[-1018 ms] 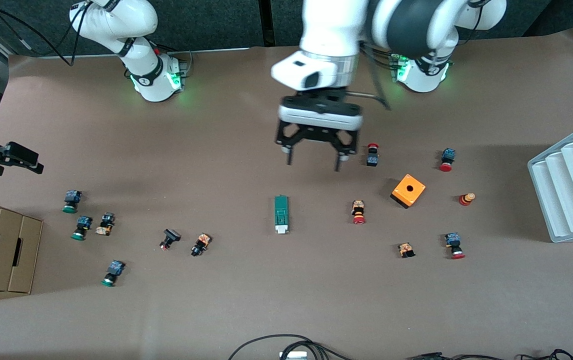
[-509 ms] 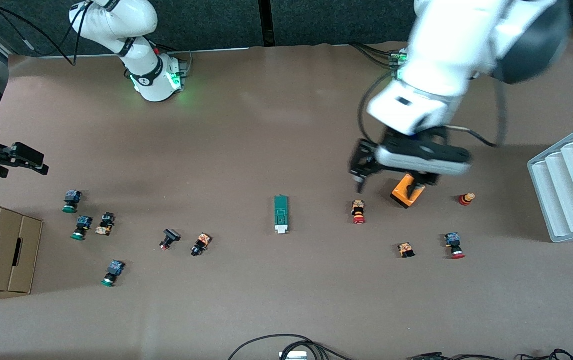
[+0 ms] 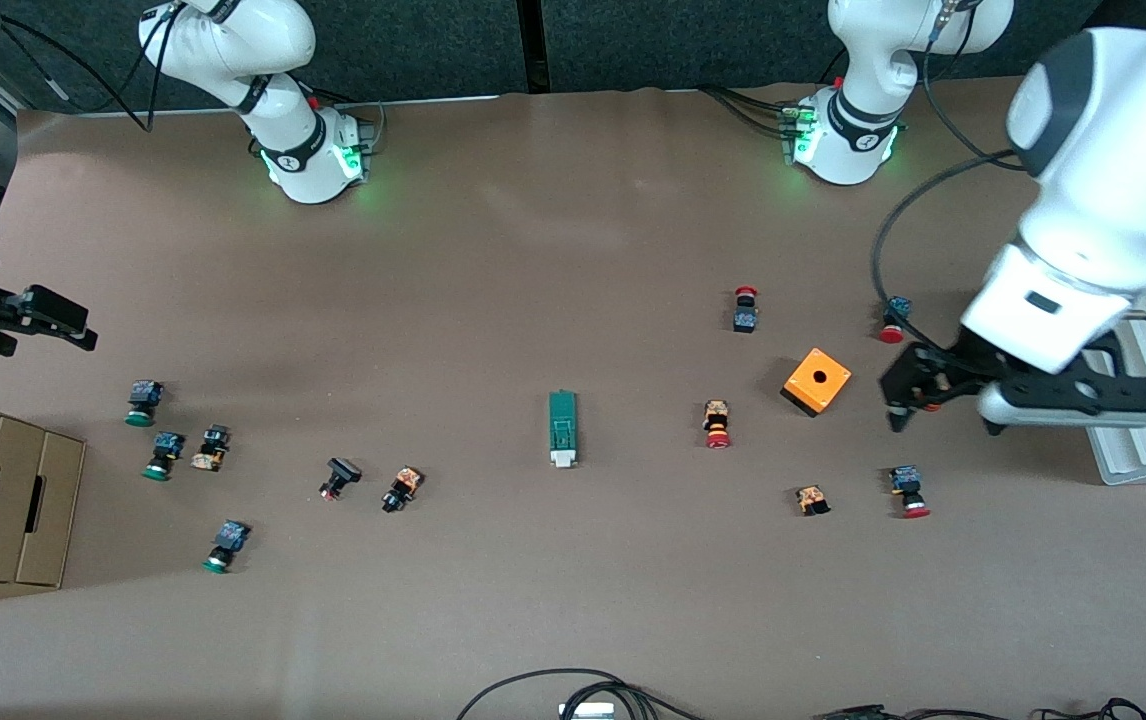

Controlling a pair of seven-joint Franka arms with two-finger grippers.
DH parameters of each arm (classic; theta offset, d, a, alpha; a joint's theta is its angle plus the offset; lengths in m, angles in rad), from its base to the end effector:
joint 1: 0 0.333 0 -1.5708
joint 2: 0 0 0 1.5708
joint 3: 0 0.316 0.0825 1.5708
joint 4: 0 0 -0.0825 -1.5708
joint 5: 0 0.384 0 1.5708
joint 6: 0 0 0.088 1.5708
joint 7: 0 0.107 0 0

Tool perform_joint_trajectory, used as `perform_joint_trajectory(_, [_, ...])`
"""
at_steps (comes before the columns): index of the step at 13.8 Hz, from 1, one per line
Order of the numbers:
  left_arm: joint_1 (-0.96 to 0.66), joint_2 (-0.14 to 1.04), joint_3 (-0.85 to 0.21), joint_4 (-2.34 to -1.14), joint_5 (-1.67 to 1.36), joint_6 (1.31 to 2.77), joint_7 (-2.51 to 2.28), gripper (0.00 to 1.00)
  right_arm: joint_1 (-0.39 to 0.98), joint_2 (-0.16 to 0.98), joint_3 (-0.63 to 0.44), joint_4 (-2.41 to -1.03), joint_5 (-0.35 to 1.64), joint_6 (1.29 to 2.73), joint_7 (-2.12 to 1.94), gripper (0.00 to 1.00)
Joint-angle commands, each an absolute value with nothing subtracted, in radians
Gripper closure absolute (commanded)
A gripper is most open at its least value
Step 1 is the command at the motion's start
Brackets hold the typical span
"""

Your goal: Close load switch with both arms

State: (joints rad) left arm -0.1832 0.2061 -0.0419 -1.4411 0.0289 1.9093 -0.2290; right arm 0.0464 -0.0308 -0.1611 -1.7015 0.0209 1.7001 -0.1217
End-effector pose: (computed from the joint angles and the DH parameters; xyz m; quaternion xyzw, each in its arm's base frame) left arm 0.6320 -0.1397 0.5980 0.9914 0.0000 0.1296 0.0197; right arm 0.5507 -0.0627 0.5906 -0.9998 -0.0023 -0.0159 0.0111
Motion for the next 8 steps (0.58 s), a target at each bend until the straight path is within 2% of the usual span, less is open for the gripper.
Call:
perform_joint_trajectory(1, [-0.140, 0.206, -0.046, -1.468, 0.009, 1.852, -0.213, 0.00, 0.052, -0.021, -0.164, -1.683, 0.005, 1.704, -0.120, 0.00])
perform_joint_trajectory(5, [-0.130, 0.224, 0.006, -1.477, -0.035, 1.792, -0.210, 0.00, 0.057, -0.021, -0.163, -1.683, 0.003, 1.703, -0.120, 0.00])
perform_joint_trajectory(8, [-0.127, 0.242, 0.006, -1.474, -0.048, 1.764, -0.209, 0.00, 0.060, -0.021, -0.163, -1.683, 0.003, 1.703, -0.120, 0.00])
